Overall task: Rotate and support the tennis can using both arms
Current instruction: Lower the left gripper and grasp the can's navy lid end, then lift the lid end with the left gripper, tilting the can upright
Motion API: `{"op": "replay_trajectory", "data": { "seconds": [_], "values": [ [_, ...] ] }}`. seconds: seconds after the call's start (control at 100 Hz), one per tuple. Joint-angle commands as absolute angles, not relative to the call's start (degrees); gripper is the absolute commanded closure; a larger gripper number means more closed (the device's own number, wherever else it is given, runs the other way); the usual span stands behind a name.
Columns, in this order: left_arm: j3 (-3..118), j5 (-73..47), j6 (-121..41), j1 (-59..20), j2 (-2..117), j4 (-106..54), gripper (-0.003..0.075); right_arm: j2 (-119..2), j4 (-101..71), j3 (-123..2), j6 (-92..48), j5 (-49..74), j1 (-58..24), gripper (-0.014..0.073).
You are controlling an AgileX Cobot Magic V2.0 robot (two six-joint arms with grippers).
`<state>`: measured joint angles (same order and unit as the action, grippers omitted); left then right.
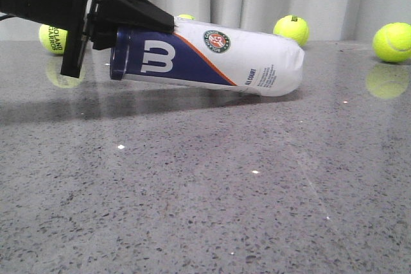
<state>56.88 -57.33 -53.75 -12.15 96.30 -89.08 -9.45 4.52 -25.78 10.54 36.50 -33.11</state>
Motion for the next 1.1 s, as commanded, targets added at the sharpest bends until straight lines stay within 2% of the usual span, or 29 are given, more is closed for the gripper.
{"op": "replay_trajectory", "data": {
  "seconds": [0.0, 0.26, 0.43, 0.76, 0.96, 1.09],
  "values": [
    [58.2, -57.69, -53.97, -12.59, 94.3, -90.73, 0.074, -10.09, 5.55, -27.07, 10.51, 31.88, -32.81, 0.0661],
    [58.3, -64.62, -59.29, -12.59, 93.69, -96.35, 0.074, -10.09, 5.55, -27.07, 10.51, 31.88, -32.81, 0.0661],
    [60.95, -65.36, -58.77, -12.59, 89.84, -93.03, 0.074, -10.09, 5.55, -27.07, 10.51, 31.88, -32.81, 0.0661],
    [77.06, -65.78, -40.8, -12.59, 85.72, -69.88, 0.074, -10.09, 5.55, -27.07, 10.51, 31.88, -32.81, 0.0661],
    [88.4, -73.33, -31.45, -12.59, 85.64, -57.79, 0.074, -10.09, 5.55, -27.07, 10.51, 31.88, -32.81, 0.0661],
    [93.51, -73.43, -25.37, -13.4, 85.1, -48.24, 0.074, -10.09, 5.55, -27.07, 10.51, 31.88, -32.81, 0.0661]
  ]
}}
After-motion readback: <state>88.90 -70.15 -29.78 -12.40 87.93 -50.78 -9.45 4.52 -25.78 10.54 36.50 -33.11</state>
